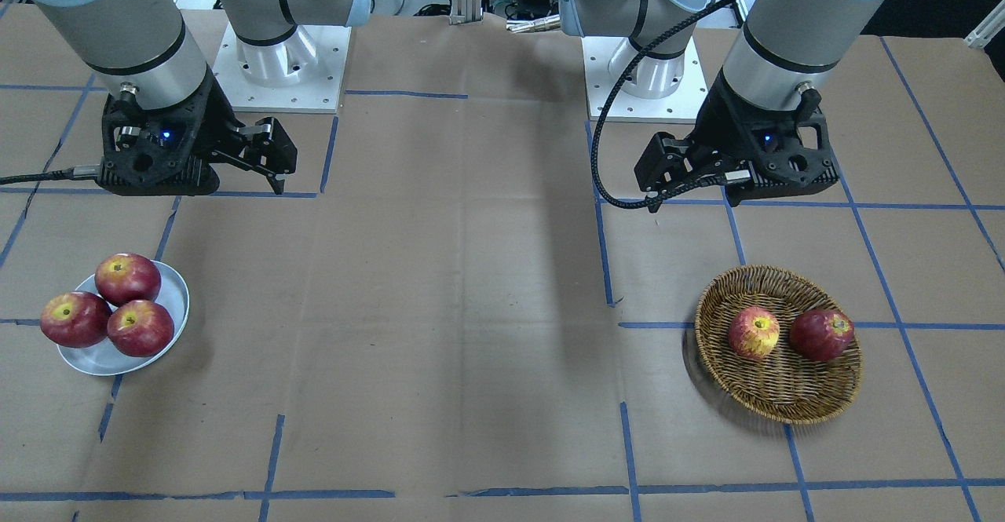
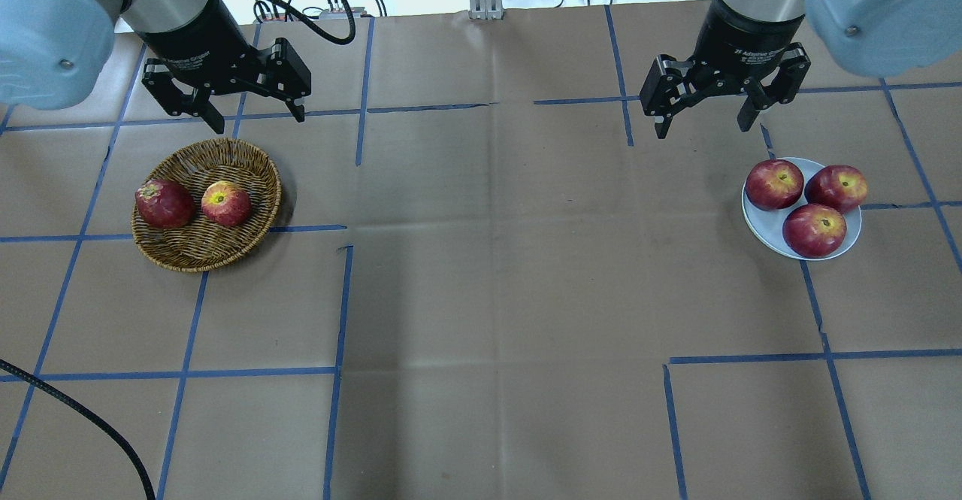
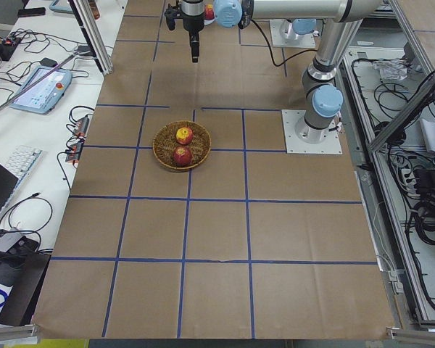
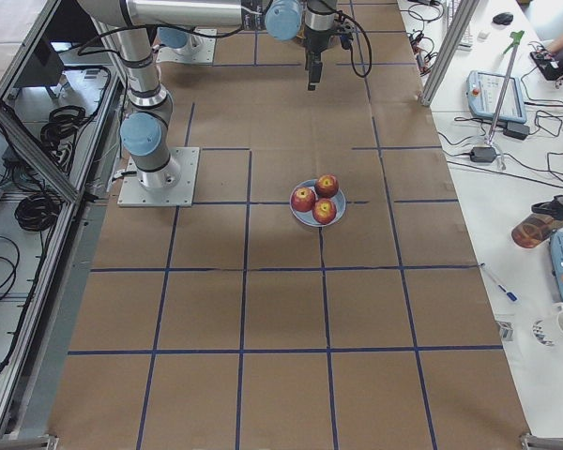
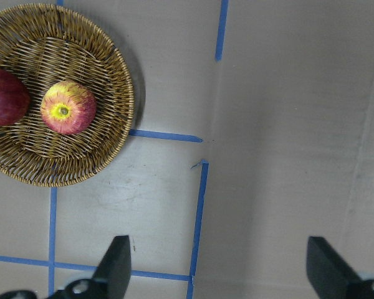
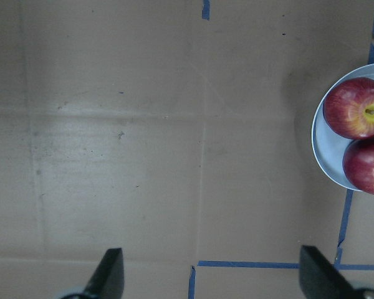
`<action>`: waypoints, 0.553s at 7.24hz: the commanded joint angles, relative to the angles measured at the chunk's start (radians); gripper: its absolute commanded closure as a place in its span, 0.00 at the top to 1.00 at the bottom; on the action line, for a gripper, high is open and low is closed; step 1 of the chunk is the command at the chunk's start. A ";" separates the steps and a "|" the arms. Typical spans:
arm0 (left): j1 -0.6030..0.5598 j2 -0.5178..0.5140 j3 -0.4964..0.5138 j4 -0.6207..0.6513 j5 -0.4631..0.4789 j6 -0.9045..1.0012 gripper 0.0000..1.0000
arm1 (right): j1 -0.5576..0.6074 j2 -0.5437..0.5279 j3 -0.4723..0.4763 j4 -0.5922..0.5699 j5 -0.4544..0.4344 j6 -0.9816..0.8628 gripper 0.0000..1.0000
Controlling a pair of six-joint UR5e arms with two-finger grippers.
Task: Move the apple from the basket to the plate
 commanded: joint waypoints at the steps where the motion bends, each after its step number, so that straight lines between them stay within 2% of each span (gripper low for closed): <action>1: 0.001 -0.019 0.004 0.014 0.014 0.001 0.99 | 0.000 0.000 0.000 0.000 0.000 0.001 1.00; 4: 0.002 -0.054 -0.001 0.015 0.019 0.006 0.99 | 0.000 0.000 0.000 0.000 0.000 0.001 1.00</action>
